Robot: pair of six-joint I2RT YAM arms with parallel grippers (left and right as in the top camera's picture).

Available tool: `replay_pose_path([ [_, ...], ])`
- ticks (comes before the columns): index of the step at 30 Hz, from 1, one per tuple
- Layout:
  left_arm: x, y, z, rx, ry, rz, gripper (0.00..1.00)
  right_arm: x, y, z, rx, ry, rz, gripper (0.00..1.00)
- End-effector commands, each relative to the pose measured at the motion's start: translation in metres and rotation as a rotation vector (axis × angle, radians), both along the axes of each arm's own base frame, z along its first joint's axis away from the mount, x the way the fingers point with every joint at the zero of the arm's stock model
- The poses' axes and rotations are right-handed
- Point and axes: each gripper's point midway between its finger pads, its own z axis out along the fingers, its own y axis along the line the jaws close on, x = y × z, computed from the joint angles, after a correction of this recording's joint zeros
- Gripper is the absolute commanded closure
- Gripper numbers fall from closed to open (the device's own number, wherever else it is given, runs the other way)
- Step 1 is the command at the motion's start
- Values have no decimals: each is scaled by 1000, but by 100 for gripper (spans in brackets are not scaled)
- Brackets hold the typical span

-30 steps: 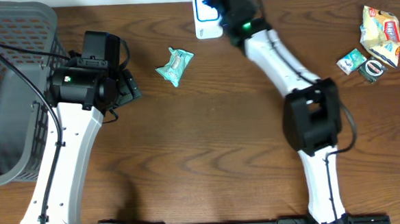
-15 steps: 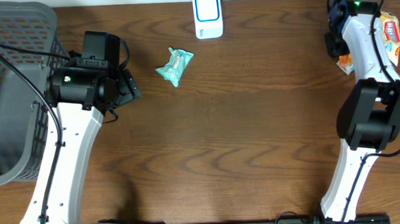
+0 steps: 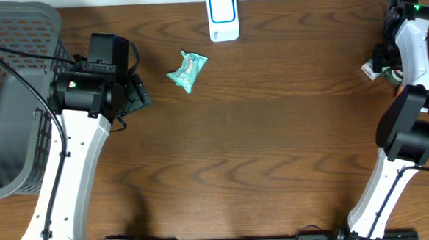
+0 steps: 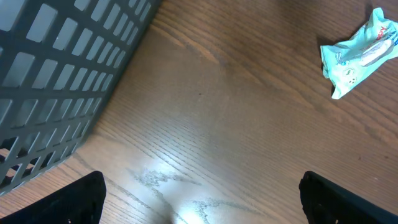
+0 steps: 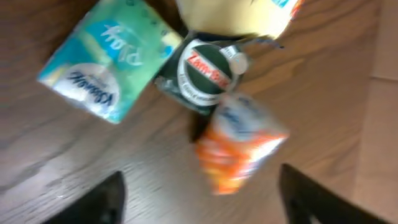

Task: Scan the item barcode
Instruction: 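Carry the orange pack to the far right and drop it, then swing the right gripper back and grasp the mint-green wipes packet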

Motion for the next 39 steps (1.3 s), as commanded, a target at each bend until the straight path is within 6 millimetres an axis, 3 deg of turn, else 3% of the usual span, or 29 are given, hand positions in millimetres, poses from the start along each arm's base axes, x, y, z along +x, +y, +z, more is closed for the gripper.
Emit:
replay_pose_path([
  [1, -1, 4, -1, 10, 5, 17, 2, 16, 49, -2, 232, -91, 38, 23],
  [3, -1, 4, -1, 11, 5, 17, 2, 27, 89, -5, 421, -133, 95, 23],
  [5, -1, 4, -1, 11, 5, 17, 2, 42, 152, 3, 703, -202, 202, 24],
  [7, -1, 4, -1, 10, 5, 17, 2, 48, 179, 12, 825, -238, 244, 25],
  [10, -1, 4, -1, 10, 5, 17, 3, 55, 238, 37, 1080, -298, 346, 25],
  [13, -1, 4, -1, 10, 5, 17, 2, 58, 279, 51, 1177, -320, 440, 13],
  [16, -1, 4, -1, 10, 5, 17, 2, 64, 315, 52, 1165, -328, 517, 13],
  [20, -1, 4, -1, 11, 5, 17, 2, 80, 365, 45, 1061, -350, 397, 24],
  [21, -1, 4, -1, 10, 5, 17, 2, 82, 372, 45, 1048, -358, 390, 24],
  [24, -1, 4, -1, 11, 5, 17, 3, 92, 418, 43, 967, -428, 387, 24],
  [26, -1, 4, -1, 11, 5, 17, 2, 91, 457, 40, 894, -478, 412, 24],
  [29, -1, 4, -1, 11, 5, 17, 2, 87, 491, 26, 765, -530, 424, 27],
  [32, -1, 4, -1, 11, 5, 17, 2, 77, 517, -8, 639, -543, 404, 32],
  [35, -1, 4, -1, 11, 5, 17, 2, 70, 542, -37, 633, -526, 440, 30],
  [39, -1, 4, -1, 10, 5, 17, 2, 65, 533, -70, 528, -496, 426, 33],
])
